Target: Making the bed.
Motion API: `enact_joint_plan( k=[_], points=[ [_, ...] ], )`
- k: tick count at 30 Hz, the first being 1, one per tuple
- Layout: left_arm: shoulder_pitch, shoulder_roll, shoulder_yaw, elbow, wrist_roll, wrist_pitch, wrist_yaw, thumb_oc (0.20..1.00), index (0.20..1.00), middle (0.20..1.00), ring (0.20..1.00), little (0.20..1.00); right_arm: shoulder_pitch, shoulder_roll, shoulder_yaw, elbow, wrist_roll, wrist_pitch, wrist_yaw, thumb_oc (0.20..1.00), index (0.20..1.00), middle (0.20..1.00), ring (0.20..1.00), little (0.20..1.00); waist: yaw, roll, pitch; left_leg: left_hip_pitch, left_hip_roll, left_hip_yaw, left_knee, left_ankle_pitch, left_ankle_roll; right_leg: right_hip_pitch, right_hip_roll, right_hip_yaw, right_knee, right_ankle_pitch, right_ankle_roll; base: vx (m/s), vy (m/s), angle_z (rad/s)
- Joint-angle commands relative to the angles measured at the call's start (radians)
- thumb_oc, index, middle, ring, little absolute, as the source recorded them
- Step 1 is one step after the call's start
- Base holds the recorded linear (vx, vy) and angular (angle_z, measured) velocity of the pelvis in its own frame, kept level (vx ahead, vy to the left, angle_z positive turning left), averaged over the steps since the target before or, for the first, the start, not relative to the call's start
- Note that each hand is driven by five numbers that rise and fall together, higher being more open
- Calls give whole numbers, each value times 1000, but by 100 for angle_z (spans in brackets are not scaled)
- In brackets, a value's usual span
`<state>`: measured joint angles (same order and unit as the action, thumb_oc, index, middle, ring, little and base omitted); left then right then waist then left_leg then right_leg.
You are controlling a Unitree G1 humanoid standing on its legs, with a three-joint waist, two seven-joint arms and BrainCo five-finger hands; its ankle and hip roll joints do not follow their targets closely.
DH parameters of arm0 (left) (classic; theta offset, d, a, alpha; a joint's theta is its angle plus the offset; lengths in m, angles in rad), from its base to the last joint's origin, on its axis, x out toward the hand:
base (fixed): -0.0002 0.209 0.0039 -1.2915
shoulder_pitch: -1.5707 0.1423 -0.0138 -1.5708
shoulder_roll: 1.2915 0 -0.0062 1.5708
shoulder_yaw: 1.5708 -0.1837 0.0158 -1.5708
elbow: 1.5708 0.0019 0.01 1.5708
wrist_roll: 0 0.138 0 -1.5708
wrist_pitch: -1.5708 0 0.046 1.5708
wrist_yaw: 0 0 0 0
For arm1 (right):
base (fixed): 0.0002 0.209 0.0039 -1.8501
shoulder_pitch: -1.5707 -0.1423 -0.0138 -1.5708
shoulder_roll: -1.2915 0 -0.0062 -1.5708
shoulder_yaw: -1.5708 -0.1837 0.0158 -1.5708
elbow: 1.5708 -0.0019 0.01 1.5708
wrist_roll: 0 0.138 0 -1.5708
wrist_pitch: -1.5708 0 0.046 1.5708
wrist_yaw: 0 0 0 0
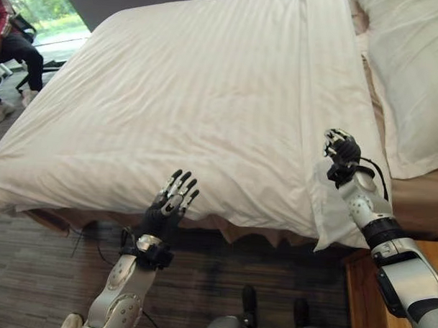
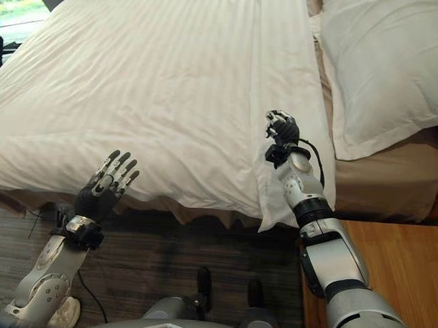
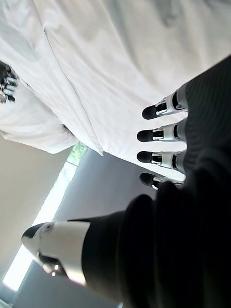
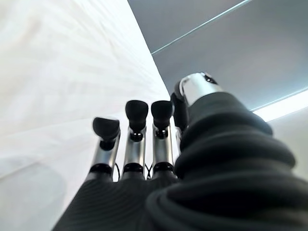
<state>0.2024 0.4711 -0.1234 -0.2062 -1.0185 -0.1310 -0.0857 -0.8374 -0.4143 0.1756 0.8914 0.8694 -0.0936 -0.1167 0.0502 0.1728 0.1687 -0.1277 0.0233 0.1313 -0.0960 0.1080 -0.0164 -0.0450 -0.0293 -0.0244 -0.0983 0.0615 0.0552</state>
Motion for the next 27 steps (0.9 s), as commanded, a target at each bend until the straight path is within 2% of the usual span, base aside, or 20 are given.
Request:
enact_joint_plan(
  k=[1, 4, 7, 11, 12, 13, 16, 20, 23, 27],
  points=[
    [-29, -22, -18, 43, -60, -51, 2, 1000, 1000, 1000, 1000, 1000, -194, -80, -17, 153, 32, -32, -4, 200, 200, 200, 200, 200, 38, -21, 3, 60, 7, 26, 9, -23, -42, -71, -27, 11, 11, 27, 45, -22, 11, 8],
    [-28, -34, -51, 67, -60, -39, -7, 1000, 1000, 1000, 1000, 1000, -243, -135, -31, 345, 29, 3, 2, 200, 200, 200, 200, 200, 61, 4, 10, 47, 4, 25, 9, -17, -44, -85, -29, 7, 11, 30, 50, -33, 26, 10],
    [-32, -49, -76, 61, -53, -27, -15, 1000, 1000, 1000, 1000, 1000, -179, -126, -80, 442, 54, 25, 5, 200, 200, 200, 200, 200, 67, 22, 17, 41, 2, 24, 9, -14, -44, -91, -32, 3, 11, 31, 53, 0, 0, 0],
    [-29, -73, -75, 70, -45, -18, -26, 1000, 1000, 1000, 1000, 1000, 14, -61, -168, 515, 92, 47, 35, 200, 200, 200, 200, 200, 48, 33, 24, 47, 4, 28, 9, -19, -43, -86, -28, 5, 11, 26, 52, 24, 4, 1],
    [-23, -82, -64, 78, -42, -15, -32, 1000, 1000, 1000, 1000, 1000, 126, -30, -204, 538, 87, 61, 50, 200, 200, 200, 200, 200, 34, 34, 28, 59, 5, 29, 9, -29, -43, -75, -28, 5, 11, 16, 53, 61, 10, -1],
    [-15, -93, -49, 81, -43, -17, -37, 1000, 1000, 1000, 1000, 1000, 243, 19, -232, 543, 89, 67, 69, 200, 200, 200, 200, 200, 18, 29, 27, 59, 6, 35, 9, -27, -42, -77, -28, 8, 11, 20, 50, 50, 11, 3],
    [-7, -104, -42, 87, -42, -19, -41, 1000, 1000, 1000, 1000, 1000, 342, 43, -249, 560, 63, 79, 87, 200, 200, 200, 200, 200, 3, 23, 26, 65, 6, 37, 9, -32, -42, -72, -28, 10, 11, 18, 51, 21, 2, -3],
    [14, -138, -7, 107, -37, -24, -41, 1000, 1000, 1000, 1000, 1000, 607, 95, -324, 591, 2, 94, 106, 200, 200, 200, 200, 200, -50, 4, 22, 78, 7, 47, 9, -43, -41, -67, -27, 19, 11, 15, 54, 36, 0, -6],
    [13, -145, 13, 116, -21, -31, -39, 1000, 1000, 1000, 1000, 1000, 705, 79, -384, 601, -22, 91, 100, 200, 200, 200, 200, 200, -82, -13, 17, 90, 8, 54, 9, -49, -40, -60, -27, 28, 11, 14, 56, 29, -5, -12],
    [4, -143, 46, 123, -1, -54, -31, 1000, 1000, 1000, 1000, 1000, 770, 0, -421, 514, -62, 49, 78, 200, 200, 200, 200, 200, -120, -41, 5, 107, 11, 67, 9, -59, -40, -49, -25, 42, 11, 16, 60, 14, -4, -23]
  ],
)
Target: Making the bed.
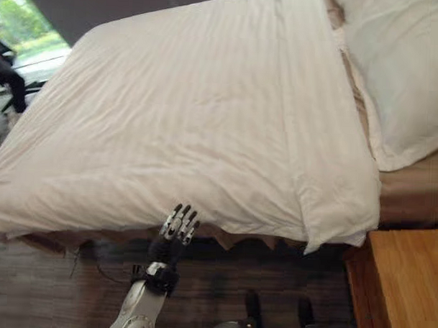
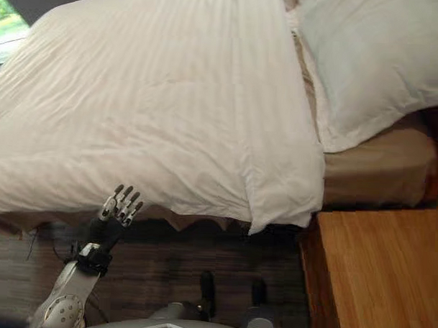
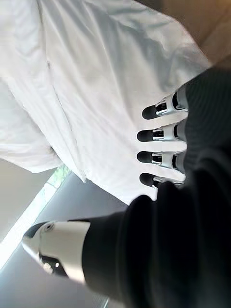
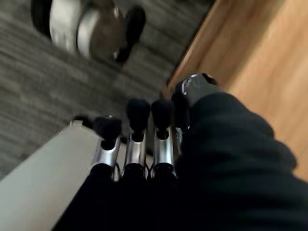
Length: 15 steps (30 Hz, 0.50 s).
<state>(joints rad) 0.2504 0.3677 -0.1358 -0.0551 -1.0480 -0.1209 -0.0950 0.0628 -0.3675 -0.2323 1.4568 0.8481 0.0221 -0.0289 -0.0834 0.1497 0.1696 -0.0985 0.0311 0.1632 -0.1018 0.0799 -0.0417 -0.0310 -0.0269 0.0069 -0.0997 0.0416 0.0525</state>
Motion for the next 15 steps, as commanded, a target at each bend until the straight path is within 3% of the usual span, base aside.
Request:
enact_joint_plan(
  k=[1, 3, 6, 7, 8, 11, 15],
  points=[
    [-46, -41, 68, -27, 37, -71, -18, 1000, 1000, 1000, 1000, 1000, -120, -60, -23, -103, -32, -91, -18, 200, 200, 200, 200, 200, 4, -27, -2, 82, 5, 39, 15, -33, -15, -60, -27, 16, 12, 37, 63, 18, 12, -21],
    [-40, -47, 100, -30, 66, -86, 7, 1000, 1000, 1000, 1000, 1000, -90, -73, -57, -394, 38, -179, -77, 200, 200, 200, 200, 200, -21, -41, -13, 100, 9, 53, 15, -45, -12, -50, -23, 32, 12, 36, 67, 30, 22, -21],
    [-43, -54, 114, -24, 126, -83, 26, 1000, 1000, 1000, 1000, 1000, 15, -64, -7, -961, -93, -208, -61, 200, 200, 200, 200, 200, -40, -62, -38, 113, 12, 69, 15, -49, -9, -46, -23, 46, 12, 46, 70, 4, 22, -24],
    [-45, -53, 117, -25, 148, -80, 26, 1000, 1000, 1000, 1000, 1000, 35, -74, -4, -1095, -154, -216, -60, 627, 627, 627, 627, 627, -41, -70, -47, 115, 11, 72, 15, -49, -8, -47, -23, 53, 12, 51, 69, 12, 27, -18],
    [-52, -54, 116, -19, 169, -76, 28, 1000, 1000, 1000, 1000, 1000, 31, -89, -3, -1215, -202, -230, -58, 1000, 1000, 1000, 1000, 1000, -42, -77, -56, 123, 12, 74, 15, -53, -6, -43, -23, 55, 12, 53, 70, 8, 19, -12],
    [-83, -62, 85, 7, 224, -71, 33, 1000, 1000, 1000, 1000, 1000, -21, -81, 37, -1418, -370, -274, -67, 1000, 1000, 1000, 1000, 1000, -37, -98, -87, 143, 15, 75, 15, -59, 0, -25, -21, 55, 12, 53, 71, 6, 14, 6],
    [-86, -65, 55, 53, 253, -55, 32, 1000, 1000, 1000, 1000, 1000, -14, -50, 137, -1445, -415, -257, -24, 1000, 1000, 1000, 1000, 1000, -33, -115, -100, 160, 17, 70, 15, -61, 4, -2, -20, 50, 12, 48, 70, 0, 0, 0]
  ],
)
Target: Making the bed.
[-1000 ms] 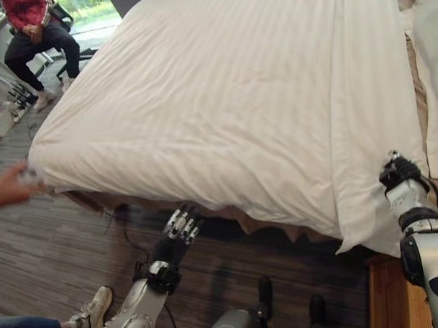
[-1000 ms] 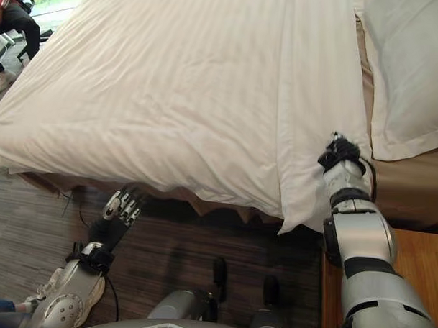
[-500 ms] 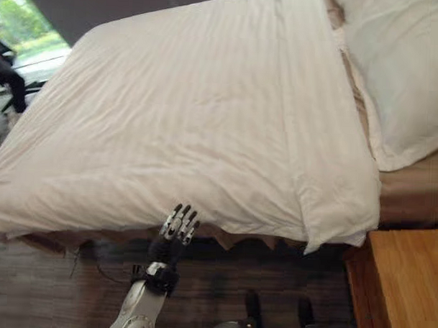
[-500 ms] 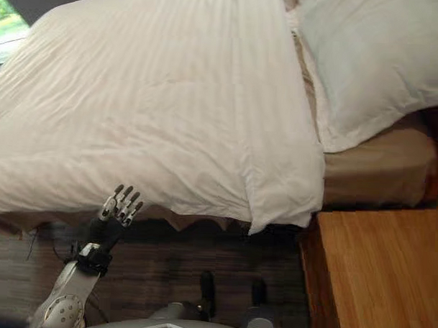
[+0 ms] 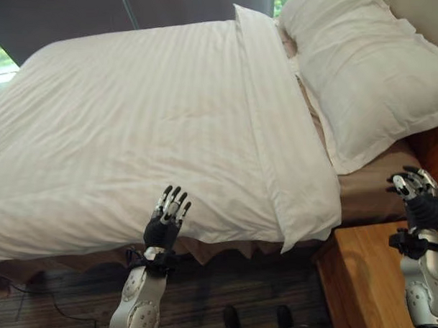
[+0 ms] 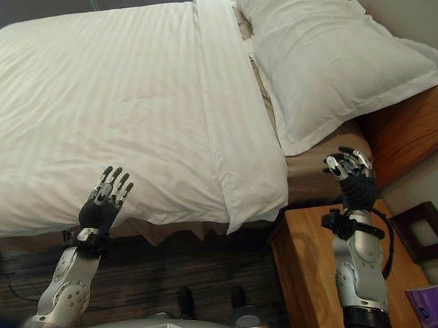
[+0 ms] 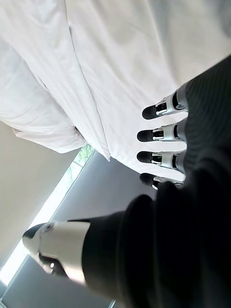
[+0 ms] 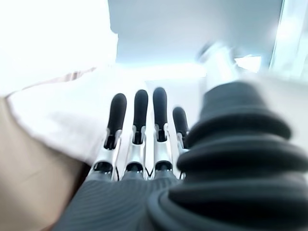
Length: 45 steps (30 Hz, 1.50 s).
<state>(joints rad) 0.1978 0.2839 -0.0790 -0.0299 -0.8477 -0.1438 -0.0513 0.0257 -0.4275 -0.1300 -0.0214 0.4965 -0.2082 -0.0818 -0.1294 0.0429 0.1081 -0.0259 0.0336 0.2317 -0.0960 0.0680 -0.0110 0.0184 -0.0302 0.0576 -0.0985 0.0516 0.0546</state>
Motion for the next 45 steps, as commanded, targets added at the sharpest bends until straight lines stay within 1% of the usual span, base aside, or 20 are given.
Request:
enact_joint_plan(
  k=[1, 10, 15, 17, 21, 22, 23, 25, 28, 30, 31, 32, 33, 34, 36, 37, 38, 39, 41, 45],
  points=[
    [-32, 16, -18, 39, 54, -25, -12, 1000, 1000, 1000, 1000, 1000, 35, 20, 79, 34, -82, -17, 51, 1000, 1000, 1000, 1000, 1000, 14, -12, -41, 92, 14, -3, 9, -49, -26, -42, -17, -4, 11, 36, 67, -10, 4, 3],
    [52, -22, -160, 126, 63, 44, -32, 1000, 1000, 1000, 1000, 1000, 130, 98, 335, 70, -14, 63, 129, 1000, 1000, 1000, 1000, 1000, 26, -30, -45, 120, 7, -28, 9, -55, -14, -1, -25, -28, 11, 26, 64, -14, 24, 9],
    [47, -32, -166, 126, 14, 17, 0, 1000, 1000, 1000, 1000, 1000, 101, 75, 374, 67, -33, 53, 89, 1000, 1000, 1000, 1000, 1000, 47, -55, -23, 118, 6, -29, 38, -59, -7, -12, -31, -16, 17, 39, 75, -57, -6, -2],
    [39, 0, -146, 109, 29, 1, 11, 1000, 1000, 1000, 1000, 1000, 92, 65, 371, 68, -56, 46, 73, 1000, 1000, 1000, 1000, 1000, 73, -72, 11, 99, 27, -11, 75, -69, -3, -55, -24, -14, 105, 36, 82, -158, -89, -29],
    [-5, 49, -145, 129, 88, -20, 26, 1000, 1000, 1000, 1000, 1000, 118, 63, 329, 67, -74, 38, 51, 1000, 1000, 1000, 1000, 1000, 57, -62, 42, 52, 36, -118, 79, -41, -1, -115, 38, 84, 264, -16, 103, -162, -88, 24],
    [-54, 63, -137, 140, 121, -37, 56, 1000, 1000, 1000, 1000, 1000, 127, 84, 301, 75, -56, 32, 36, 1000, 1000, 1000, 1000, 1000, 62, -39, 38, 7, 26, -220, 71, 0, -7, -103, 34, 102, 342, -58, 84, -191, -100, 96],
    [-54, 63, -137, 140, 121, -37, 57, 1000, 1000, 1000, 1000, 1000, 127, 84, 301, 75, -56, 32, 36, 1000, 1000, 1000, 1000, 1000, 61, -39, 35, 2, 27, -221, 71, 2, -8, -105, 34, 101, 340, -55, 84, -188, -129, 153],
    [-69, 66, -133, 130, 126, -47, 64, 1000, 1000, 1000, 1000, 1000, 145, 91, 285, 73, -48, 25, 30, 1000, 1000, 1000, 1000, 1000, 77, -32, 27, -21, 5, -334, 63, 33, -2, -58, 29, 122, 413, -87, 63, -114, -156, 250],
    [-58, 53, -106, 122, 155, -61, 67, 1000, 1000, 1000, 1000, 1000, 137, 81, 284, 96, -42, 25, 28, 1000, 1000, 1000, 1000, 1000, 105, -37, 8, -79, -27, -393, 44, 82, -22, 53, 43, 182, 238, -160, 28, -236, -195, 162],
    [-32, 31, -69, 126, 149, -65, 82, 1000, 1000, 1000, 1000, 1000, 92, 65, 299, 100, -14, 22, 29, 1000, 1000, 1000, 1000, 1000, 159, -29, 10, -145, -26, -424, 35, 147, -58, 90, 33, 138, 118, -155, 12, -380, -298, 99],
    [-8, 3, -43, 135, 121, -71, 95, 1000, 1000, 1000, 1000, 1000, 82, 38, 285, 57, -25, 17, 34, 1000, 1000, 1000, 1000, 1000, 189, -17, 36, -187, -11, -453, 31, 206, -102, 91, 62, 102, 100, -151, -7, -335, -321, 49],
    [-8, 2, -43, 135, 121, -70, 95, 1000, 1000, 1000, 1000, 1000, 81, 38, 285, 56, -25, 17, 35, 1000, 1000, 1000, 1000, 1000, 186, -16, 37, -187, -11, -456, 31, 207, -103, 91, 63, 98, 101, -152, -7, -496, -335, 118],
    [-6, -23, -38, 149, 105, -66, 95, 1000, 1000, 1000, 1000, 1000, 72, -5, 241, 32, -95, 10, 19, 1000, 1000, 1000, 1000, 1000, 176, -29, 78, -211, 3, -331, 110, 171, -79, 63, 50, 36, 132, -140, -8, -295, -119, 134],
    [-6, -24, -38, 149, 105, -66, 95, 1000, 1000, 1000, 1000, 1000, 72, -5, 240, 32, -95, 11, 19, 1000, 1000, 1000, 1000, 1000, 176, -27, 77, -215, 5, -331, 113, 171, -79, 60, 51, 36, 132, -138, -8, -434, -153, 131],
    [4, -29, -64, 162, 114, -46, 69, 1000, 1000, 1000, 1000, 1000, 85, 19, 207, 56, -58, 8, -17, 1000, 1000, 1000, 1000, 1000, 141, -62, 73, -155, 57, -180, 229, 62, -50, 23, 2, -50, 130, -99, -6, -358, -79, 128],
    [4, -29, -64, 162, 114, -45, 69, 1000, 1000, 1000, 1000, 1000, 85, 19, 207, 56, -58, 8, -17, 1000, 1000, 1000, 1000, 1000, 140, -61, 72, -157, 58, -181, 230, 63, -50, 21, 3, -50, 129, -97, -7, -409, -47, 154],
    [10, -23, -69, 143, 128, -37, 59, 1000, 1000, 1000, 1000, 1000, 107, 45, 206, 59, -18, 9, -5, 1000, 1000, 1000, 1000, 1000, 118, -74, 61, -84, 109, -134, 280, 37, -56, 11, -23, -105, 116, -76, -8, -200, -4, 86],
    [10, -23, -69, 143, 128, -37, 59, 1000, 1000, 1000, 1000, 1000, 107, 45, 206, 59, -18, 9, -5, 1000, 1000, 1000, 1000, 1000, 117, -74, 60, -85, 109, -134, 277, 40, -56, 10, -23, -106, 115, -74, -8, -255, -3, 78],
    [-7, -21, -63, 134, 118, -37, 68, 1000, 1000, 1000, 1000, 1000, 136, 61, 205, 51, -25, 9, -7, 1000, 1000, 1000, 1000, 1000, 83, -75, 36, 12, 179, -66, 295, 48, -74, -1, -29, -157, 106, -67, -7, -132, 16, 56],
    [-28, -23, -79, 120, 134, -41, 79, 1000, 1000, 1000, 1000, 1000, 161, 87, 203, 36, -5, 12, -15, 1000, 1000, 1000, 1000, 1000, 44, -55, -2, 97, 154, -12, 168, -14, -92, 1, -31, -220, 96, -58, 16, -92, 75, 79]
  ],
)
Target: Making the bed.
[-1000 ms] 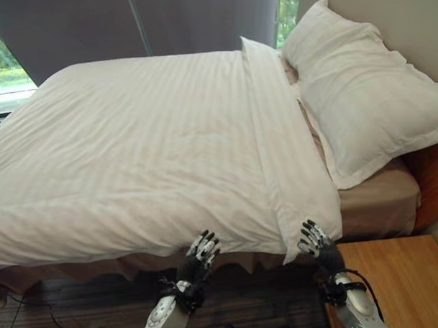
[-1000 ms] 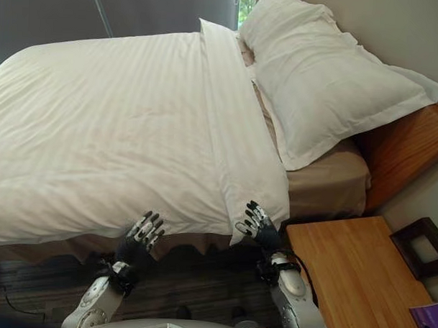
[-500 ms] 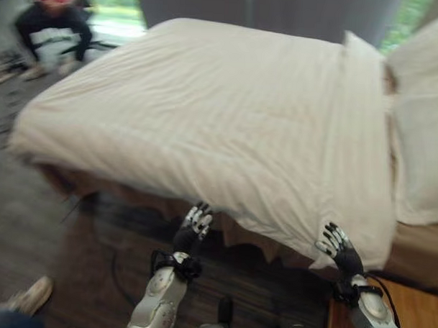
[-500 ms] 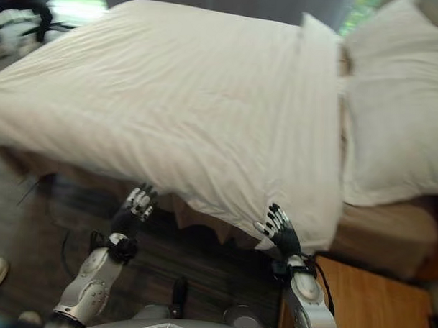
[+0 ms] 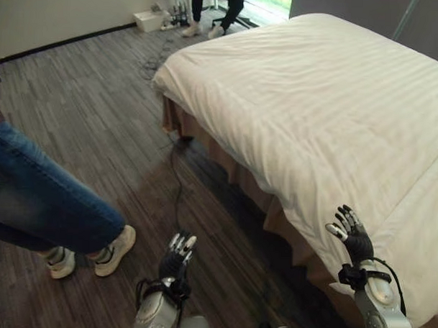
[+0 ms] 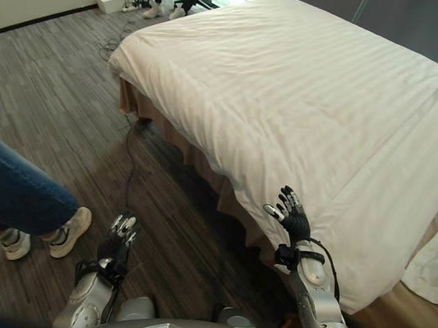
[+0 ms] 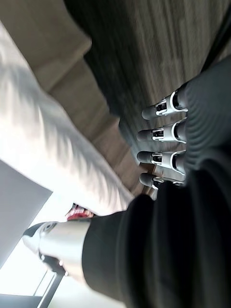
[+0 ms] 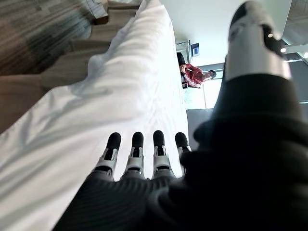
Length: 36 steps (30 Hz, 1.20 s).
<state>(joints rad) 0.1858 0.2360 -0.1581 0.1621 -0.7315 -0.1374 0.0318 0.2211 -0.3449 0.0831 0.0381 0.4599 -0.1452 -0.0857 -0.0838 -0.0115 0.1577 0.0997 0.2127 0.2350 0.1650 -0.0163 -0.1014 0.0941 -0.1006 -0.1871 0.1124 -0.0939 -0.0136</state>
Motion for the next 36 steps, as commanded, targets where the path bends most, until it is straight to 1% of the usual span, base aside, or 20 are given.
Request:
enact_joint_plan(
  k=[1, 2, 4, 5, 6, 7, 14, 20, 21, 25, 36],
  points=[
    [-18, 20, -3, -67, 21, -47, -5, 1000, 1000, 1000, 1000, 1000, -33, 5, -8, -24, 31, -51, -7, 1000, 1000, 1000, 1000, 1000, -6, 6, -61, -11, -35, -5, -153, 58, 1, -72, 40, 21, -119, 90, 90, -43, 149, 66],
    [-21, 21, -12, -70, 29, -53, -4, 1000, 1000, 1000, 1000, 1000, -36, 3, -3, -25, 20, -53, -10, 1000, 1000, 1000, 1000, 1000, -6, 14, -73, 2, -47, -11, -207, 61, 5, -69, 38, 19, -127, 95, 95, -16, 157, 49],
    [-17, 28, -19, -74, 50, -50, -4, 1000, 1000, 1000, 1000, 1000, -39, 0, -5, -29, -5, -52, -16, 1000, 1000, 1000, 1000, 1000, -5, 21, -90, 12, -65, -36, -247, 57, 13, -64, 36, 19, -139, 99, 100, 25, 175, 26],
    [-2, 39, -10, -79, 78, -46, -9, 1000, 1000, 1000, 1000, 1000, -36, 2, -13, -29, -9, -50, -14, 1000, 1000, 1000, 1000, 1000, 1, 19, -94, 13, -77, -46, -249, 55, 21, -57, 27, 21, -140, 102, 104, 26, 147, 23],
    [-1, 39, -10, -80, 78, -45, -8, 1000, 1000, 1000, 1000, 1000, -35, 2, -13, -29, -9, -50, -14, 1000, 1000, 1000, 1000, 1000, 0, 19, -94, 13, -77, -47, -249, 55, 21, -56, 27, 21, -140, 102, 104, 13, 173, 23],
    [12, 45, 6, -76, 92, -45, -1, 1000, 1000, 1000, 1000, 1000, -38, 8, -5, -33, -5, -47, -3, 1000, 1000, 1000, 1000, 1000, 8, 15, -89, 11, -87, -55, -249, 49, 31, -57, 18, 26, -132, 106, 108, -4, 78, 14],
    [57, 44, 54, -69, 103, -45, 5, 1000, 1000, 1000, 1000, 1000, -17, -2, 40, -44, -44, -23, 46, 1000, 1000, 1000, 1000, 1000, 21, 1, -80, 15, -118, -57, -252, 28, 57, -63, -10, 41, -114, 117, 126, -6, 103, -3],
    [21, 52, 26, -77, 107, -50, 0, 1000, 1000, 1000, 1000, 1000, -22, -1, 56, -30, -53, -18, 50, 1000, 1000, 1000, 1000, 1000, 19, -9, -86, 18, -131, -51, -252, 18, 66, -59, -21, 60, -125, 129, 140, 33, 63, -6],
    [1, 53, 5, -74, 106, -54, 4, 1000, 1000, 1000, 1000, 1000, -35, -4, 62, -30, -56, -25, 42, 1000, 1000, 1000, 1000, 1000, 19, -14, -91, 20, -135, -48, -252, 14, 69, -57, -23, 66, -135, 136, 145, 20, 23, -10],
    [-2, 54, -6, -73, 103, -54, 3, 1000, 1000, 1000, 1000, 1000, -48, -6, 67, -26, -57, -27, 37, 1000, 1000, 1000, 1000, 1000, 22, -17, -95, 22, -136, -43, -252, 10, 70, -55, -23, 75, -147, 143, 147, 23, 15, -11],
    [29, 55, 20, -67, 106, -53, -3, 1000, 1000, 1000, 1000, 1000, -27, -13, 71, -32, -62, -20, 53, 1000, 1000, 1000, 1000, 1000, 21, -18, -99, 38, -134, -33, -252, 2, 69, -43, -23, 85, -150, 142, 151, 21, 5, -4]
  ],
)
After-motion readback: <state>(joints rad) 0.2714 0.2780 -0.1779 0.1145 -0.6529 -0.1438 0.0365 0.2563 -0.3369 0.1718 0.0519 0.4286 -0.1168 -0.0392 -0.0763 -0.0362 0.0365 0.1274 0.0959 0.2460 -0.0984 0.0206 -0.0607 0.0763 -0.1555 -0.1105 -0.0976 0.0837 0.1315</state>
